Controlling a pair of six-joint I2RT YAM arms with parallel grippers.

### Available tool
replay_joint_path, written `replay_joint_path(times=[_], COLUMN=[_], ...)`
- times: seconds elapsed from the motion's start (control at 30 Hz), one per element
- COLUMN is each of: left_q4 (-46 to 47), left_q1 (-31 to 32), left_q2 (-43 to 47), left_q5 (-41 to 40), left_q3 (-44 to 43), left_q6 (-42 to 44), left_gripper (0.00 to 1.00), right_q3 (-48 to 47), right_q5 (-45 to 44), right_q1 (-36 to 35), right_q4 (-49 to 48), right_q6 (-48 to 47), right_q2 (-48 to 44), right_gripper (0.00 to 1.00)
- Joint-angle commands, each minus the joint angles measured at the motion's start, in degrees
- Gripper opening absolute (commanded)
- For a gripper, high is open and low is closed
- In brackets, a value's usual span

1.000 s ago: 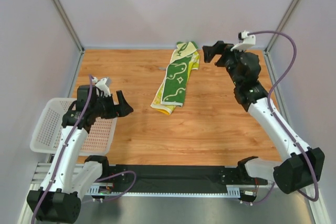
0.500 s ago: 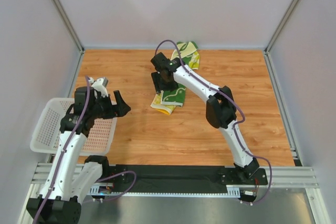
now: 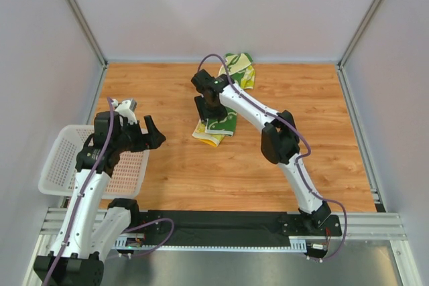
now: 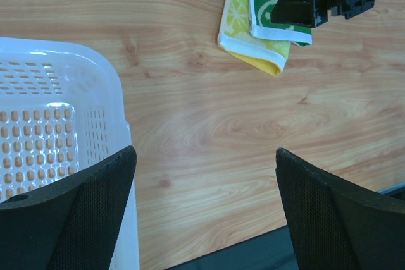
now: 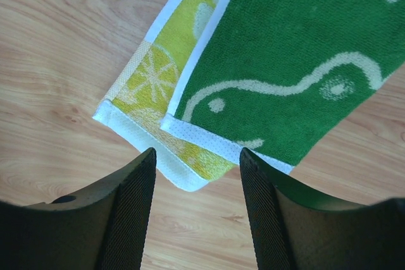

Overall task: Roll the towels
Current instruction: Flatten the towel

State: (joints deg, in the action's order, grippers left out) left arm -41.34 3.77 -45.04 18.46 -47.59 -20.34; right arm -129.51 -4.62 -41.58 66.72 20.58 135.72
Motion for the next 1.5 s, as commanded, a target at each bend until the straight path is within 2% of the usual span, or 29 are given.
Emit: replay_joint_path(times=[0.0, 0.2, 0.47, 0.5, 0.53, 0.6, 0.63, 0.73, 0.97, 1.1, 1.23, 1.3, 1.43, 1.47], left_q4=[0.38, 0.39, 0.21, 0.3, 0.3, 0.3, 0.21, 0.21, 0.38, 1.7, 2.84, 3.81, 6.36, 6.27], left_q1=[0.27, 0.27, 0.62, 0.62, 0.62, 0.62, 0.62, 0.71, 0.8, 1.85, 6.94, 9.22, 14.32, 15.47], left_q2=[0.48, 0.48, 0.65, 0.56, 0.65, 0.56, 0.48, 0.39, -0.23, -2.51, -7.86, -12.34, -21.04, -25.84], left_q5=[-0.09, 0.09, -0.44, -0.44, -0.53, -0.53, -0.62, -0.62, -0.09, 3.69, 0.09, -0.35, -1.75, -3.5], left_q3=[-0.04, -0.04, -0.04, -0.04, -0.04, -0.04, -0.04, -0.04, 0.13, 0.22, -2.06, -4.25, -9.78, -11.37], left_q6=[-0.67, -0.67, -0.84, -0.84, -0.84, -0.76, -0.84, -0.84, -0.76, -0.49, 0.21, -0.4, -1.63, -1.63], left_gripper=[0.97, 0.96, 0.96, 0.96, 0.96, 0.96, 0.96, 0.96, 0.96, 0.93, 0.94, 0.94, 0.97, 0.97], right_q3=[-2.76, -5.74, -6.45, -6.19, -6.1, -5.93, -5.84, -5.93, -4.71, -1.62, 3.03, 6.62, 14.43, 16.29], right_q5=[1.63, 1.29, -1.0, -1.35, -1.53, -1.97, -2.06, -1.97, 0.66, 2.77, 7.34, 8.22, 8.75, 8.75], right_q1=[-1.22, -1.48, -1.48, -1.48, -1.48, -1.4, -1.48, -1.4, -0.26, 2.73, 6.68, 8.78, 12.57, 13.45], right_q4=[0.34, 0.08, 0.34, 0.43, 0.52, 0.52, 0.43, -0.01, -0.18, -0.71, -1.94, -2.2, -2.82, -3.17], right_q6=[0.78, 0.95, 0.25, 0.25, 0.16, 0.16, 0.16, 0.16, -0.19, 0.78, 0.87, 0.17, -0.01, 0.25], right_q2=[2.53, 6.39, 8.42, 8.59, 8.51, 8.25, 7.98, 6.4, 0.0, -5.54, -11.08, -13.8, -18.63, -19.78], right_gripper=[0.57, 0.54, 0.4, 0.37, 0.28, 0.2, 0.12, 0.01, 0.0, 0.0, 0.14, 0.17, 0.0, 0.0])
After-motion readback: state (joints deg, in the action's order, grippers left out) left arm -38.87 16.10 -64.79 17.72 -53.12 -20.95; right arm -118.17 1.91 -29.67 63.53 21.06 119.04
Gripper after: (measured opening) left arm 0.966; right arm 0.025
